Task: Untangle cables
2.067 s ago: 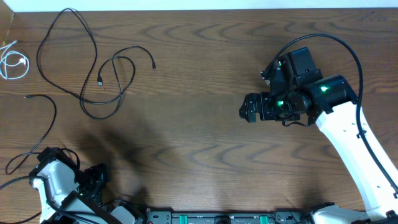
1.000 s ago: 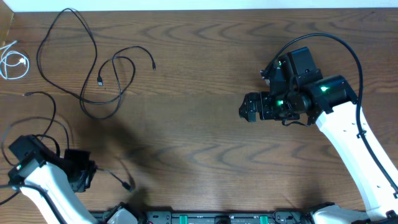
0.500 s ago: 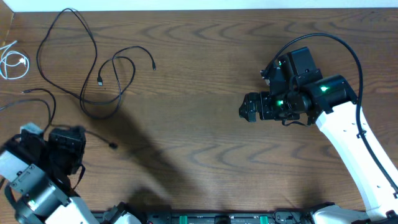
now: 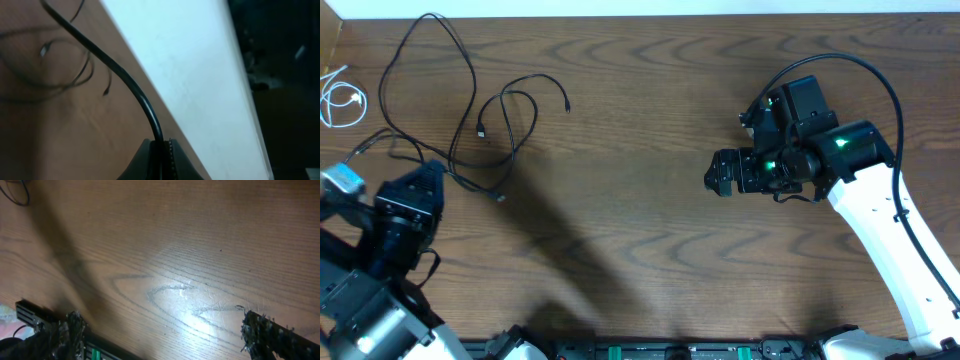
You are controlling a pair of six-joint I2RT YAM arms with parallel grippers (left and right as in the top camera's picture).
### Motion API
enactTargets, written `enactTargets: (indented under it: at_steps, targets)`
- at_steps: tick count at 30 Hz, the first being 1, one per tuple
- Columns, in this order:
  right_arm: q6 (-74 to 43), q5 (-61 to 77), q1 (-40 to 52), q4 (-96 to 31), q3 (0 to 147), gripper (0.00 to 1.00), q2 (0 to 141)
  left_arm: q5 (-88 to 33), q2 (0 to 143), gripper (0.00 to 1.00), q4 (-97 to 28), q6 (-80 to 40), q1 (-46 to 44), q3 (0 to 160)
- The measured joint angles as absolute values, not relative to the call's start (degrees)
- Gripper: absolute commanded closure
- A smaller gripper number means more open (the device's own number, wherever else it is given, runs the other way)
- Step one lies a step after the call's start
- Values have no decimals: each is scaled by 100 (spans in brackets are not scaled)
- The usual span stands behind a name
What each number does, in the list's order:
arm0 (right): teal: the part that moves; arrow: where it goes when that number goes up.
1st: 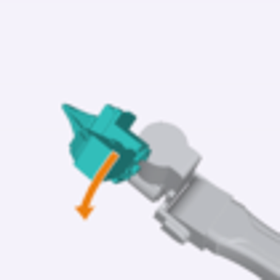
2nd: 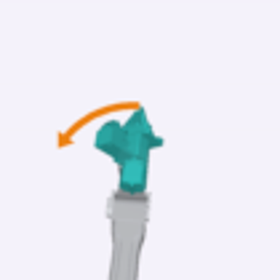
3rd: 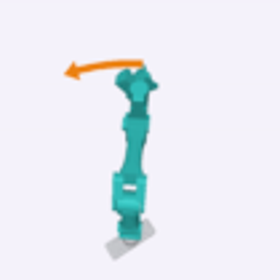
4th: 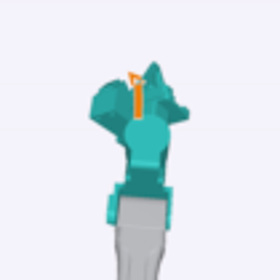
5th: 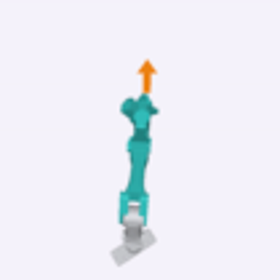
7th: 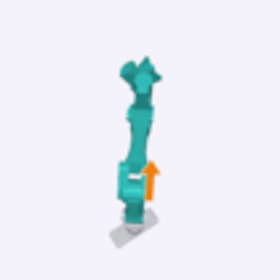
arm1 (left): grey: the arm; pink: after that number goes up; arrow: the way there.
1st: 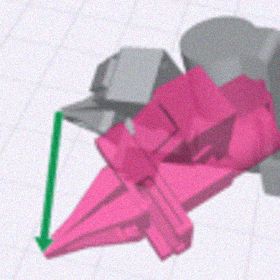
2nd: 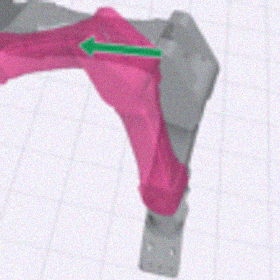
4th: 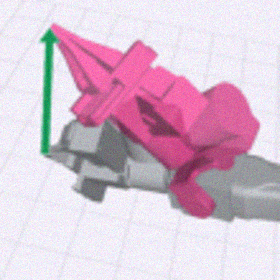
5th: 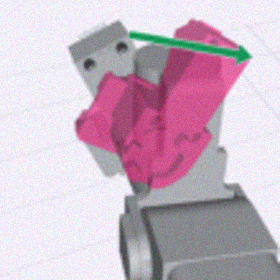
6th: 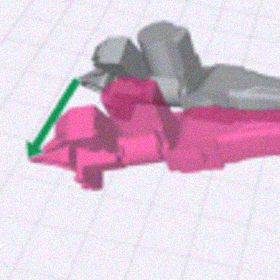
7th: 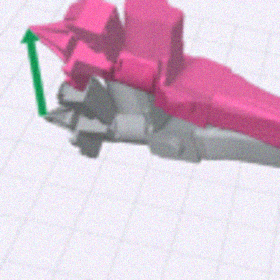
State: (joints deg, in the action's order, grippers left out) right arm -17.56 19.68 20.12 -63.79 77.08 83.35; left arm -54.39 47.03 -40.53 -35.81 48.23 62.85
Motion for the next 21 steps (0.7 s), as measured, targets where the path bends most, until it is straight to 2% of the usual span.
enactTargets:
  at_steps: [9, 17, 21]
  targets:
    - [-1747, 1959, 2012, -6379, 7708, 1, 8335, -4853, 4637, 92, -4993, -3623, 5210, 7439]
    - [-1673, 1955, 2012, -6379, 7708, 1, 8335, -3188, 4842, 93, -5328, -3981, 5242, 7590]
    - [-1614, 1955, 2012, -6368, 7708, 1, 8335, -2821, 5127, 93, -5109, -4458, 5242, 7594]
